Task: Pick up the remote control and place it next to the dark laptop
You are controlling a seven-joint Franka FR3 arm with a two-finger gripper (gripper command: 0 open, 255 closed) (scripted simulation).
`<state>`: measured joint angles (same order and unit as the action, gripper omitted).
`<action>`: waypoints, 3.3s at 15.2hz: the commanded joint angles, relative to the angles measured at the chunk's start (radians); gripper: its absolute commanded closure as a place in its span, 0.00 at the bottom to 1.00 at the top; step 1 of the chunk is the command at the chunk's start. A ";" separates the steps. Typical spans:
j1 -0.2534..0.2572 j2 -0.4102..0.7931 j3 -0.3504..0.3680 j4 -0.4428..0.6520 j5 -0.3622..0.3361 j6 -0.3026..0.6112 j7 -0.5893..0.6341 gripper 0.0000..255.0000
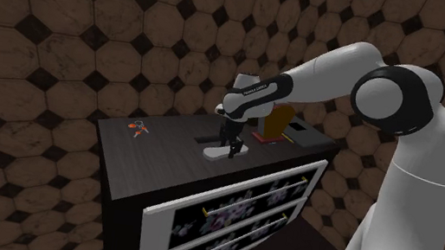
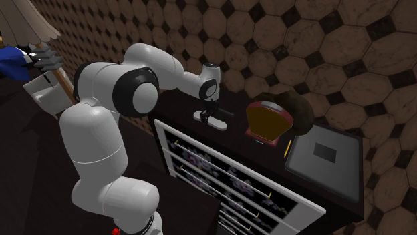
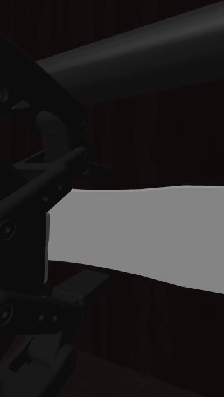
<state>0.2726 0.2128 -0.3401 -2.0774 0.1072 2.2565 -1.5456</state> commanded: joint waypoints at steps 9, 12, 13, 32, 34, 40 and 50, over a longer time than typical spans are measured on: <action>0.002 -0.016 -0.002 0.009 -0.008 -0.024 0.006 1.00; 0.004 -0.038 -0.005 0.024 -0.019 -0.060 0.014 1.00; 0.005 -0.045 -0.006 0.030 -0.023 -0.072 0.016 1.00; -0.070 -0.173 -0.084 0.033 -0.078 -0.196 -0.105 1.00; -0.094 -0.182 -0.107 0.022 -0.083 -0.194 -0.149 1.00; -0.167 -0.186 -0.177 0.018 -0.086 -0.196 -0.291 1.00; -0.299 -0.103 -0.285 0.091 -0.035 -0.205 -0.553 1.00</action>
<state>-0.0153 0.0951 -0.6190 -1.9951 0.0625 2.0489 -2.0756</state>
